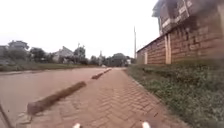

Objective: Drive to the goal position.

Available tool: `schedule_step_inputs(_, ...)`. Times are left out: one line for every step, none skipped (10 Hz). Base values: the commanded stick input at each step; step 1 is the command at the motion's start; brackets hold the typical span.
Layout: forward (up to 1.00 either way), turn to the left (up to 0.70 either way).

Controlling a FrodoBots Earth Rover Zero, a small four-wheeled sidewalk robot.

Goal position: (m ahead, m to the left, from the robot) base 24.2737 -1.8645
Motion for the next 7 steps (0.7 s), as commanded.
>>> schedule_step_inputs(0.5, 0.0)
schedule_step_inputs(0.5, 0.0)
schedule_step_inputs(0.5, 0.0)
schedule_step_inputs(0.5, 0.0)
schedule_step_inputs(0.5, 0.0)
schedule_step_inputs(0.5, 0.0)
schedule_step_inputs(0.5, 0.0)
